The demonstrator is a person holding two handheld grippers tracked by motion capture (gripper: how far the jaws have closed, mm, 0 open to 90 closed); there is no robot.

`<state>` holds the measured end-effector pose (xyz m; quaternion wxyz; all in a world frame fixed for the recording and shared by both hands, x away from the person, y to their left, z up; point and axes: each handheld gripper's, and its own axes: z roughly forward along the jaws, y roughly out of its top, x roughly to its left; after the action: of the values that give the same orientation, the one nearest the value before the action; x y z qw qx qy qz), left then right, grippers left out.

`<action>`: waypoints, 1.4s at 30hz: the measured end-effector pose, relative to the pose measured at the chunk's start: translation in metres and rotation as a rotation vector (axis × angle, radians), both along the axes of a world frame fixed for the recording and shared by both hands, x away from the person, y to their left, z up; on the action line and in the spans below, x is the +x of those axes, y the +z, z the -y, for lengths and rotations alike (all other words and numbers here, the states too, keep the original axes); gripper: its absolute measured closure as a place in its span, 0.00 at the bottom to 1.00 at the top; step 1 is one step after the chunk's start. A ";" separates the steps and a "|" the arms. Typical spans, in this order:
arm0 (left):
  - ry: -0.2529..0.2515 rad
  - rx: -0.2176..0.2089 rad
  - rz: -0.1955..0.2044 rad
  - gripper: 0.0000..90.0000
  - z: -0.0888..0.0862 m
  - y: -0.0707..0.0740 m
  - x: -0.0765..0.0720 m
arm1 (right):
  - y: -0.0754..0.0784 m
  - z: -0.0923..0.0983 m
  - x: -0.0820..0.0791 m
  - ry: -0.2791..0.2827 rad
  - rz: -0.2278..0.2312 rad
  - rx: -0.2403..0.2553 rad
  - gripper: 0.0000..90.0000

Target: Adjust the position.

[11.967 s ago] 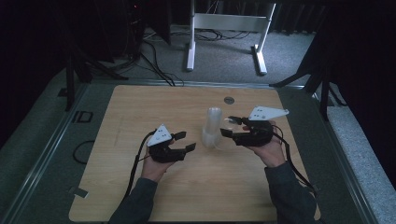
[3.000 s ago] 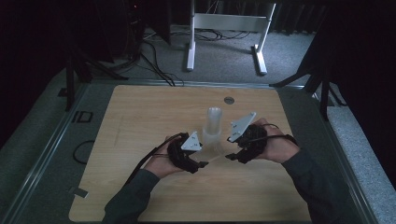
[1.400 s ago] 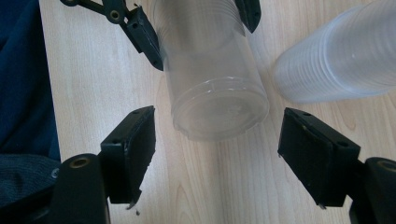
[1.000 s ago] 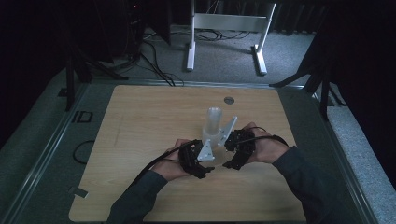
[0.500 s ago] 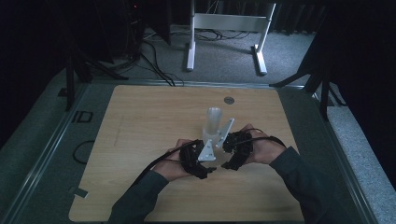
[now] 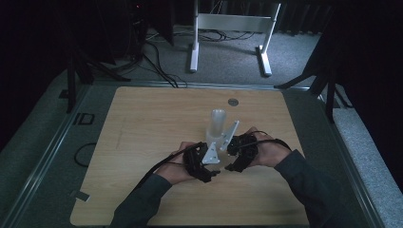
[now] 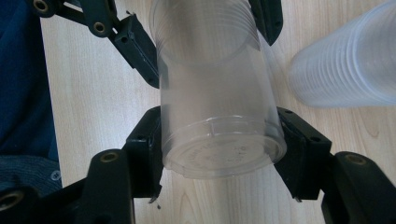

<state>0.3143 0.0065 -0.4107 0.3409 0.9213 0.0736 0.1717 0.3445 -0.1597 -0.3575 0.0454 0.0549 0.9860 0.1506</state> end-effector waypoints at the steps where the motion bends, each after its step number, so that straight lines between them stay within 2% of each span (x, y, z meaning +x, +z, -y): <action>1: 0.001 0.000 0.001 0.33 0.000 0.000 0.000 | 0.000 0.000 0.000 -0.004 0.002 0.003 0.46; 7: 0.011 -0.013 -0.006 0.29 0.000 0.000 0.001 | 0.001 0.001 0.001 -0.001 0.009 0.015 0.46; 11: 0.018 -0.034 -0.003 0.21 -0.002 0.001 0.001 | 0.000 0.003 0.001 -0.014 0.007 0.017 0.46; 14: 0.017 -0.041 -0.007 0.20 -0.004 0.002 0.001 | 0.000 0.003 0.002 -0.011 0.009 0.022 0.46; 16: 0.023 -0.076 -0.016 0.20 -0.009 0.003 0.001 | 0.002 0.004 0.002 -0.015 0.015 0.029 0.46; 20: 0.030 -0.092 -0.018 0.20 -0.012 0.004 0.002 | 0.003 0.006 0.002 -0.020 0.017 0.041 0.46; 23: 0.047 -0.139 -0.023 0.20 -0.019 0.006 0.004 | 0.003 0.008 0.003 -0.022 0.020 0.056 0.46; 27: 0.051 -0.152 -0.021 0.20 -0.022 0.007 0.004 | 0.003 0.010 0.003 -0.027 0.020 0.066 0.46; 33: 0.059 -0.212 -0.040 0.20 -0.029 0.009 0.006 | 0.004 0.015 0.003 -0.039 0.028 0.092 0.46; 38: 0.074 -0.231 -0.031 0.20 -0.033 0.010 0.006 | 0.005 0.019 0.004 -0.053 0.033 0.113 0.46; 39: 0.081 -0.248 -0.025 0.20 -0.037 0.011 0.005 | 0.005 0.022 0.004 -0.062 0.029 0.129 0.46; 42: 0.088 -0.262 -0.028 0.20 -0.039 0.012 0.006 | 0.004 0.024 0.004 -0.067 0.031 0.140 0.46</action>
<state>0.3200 0.0460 -0.3989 0.4493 0.8671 0.1404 0.1627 0.3482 -0.1837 -0.3534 0.0618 0.0887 0.9698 0.2185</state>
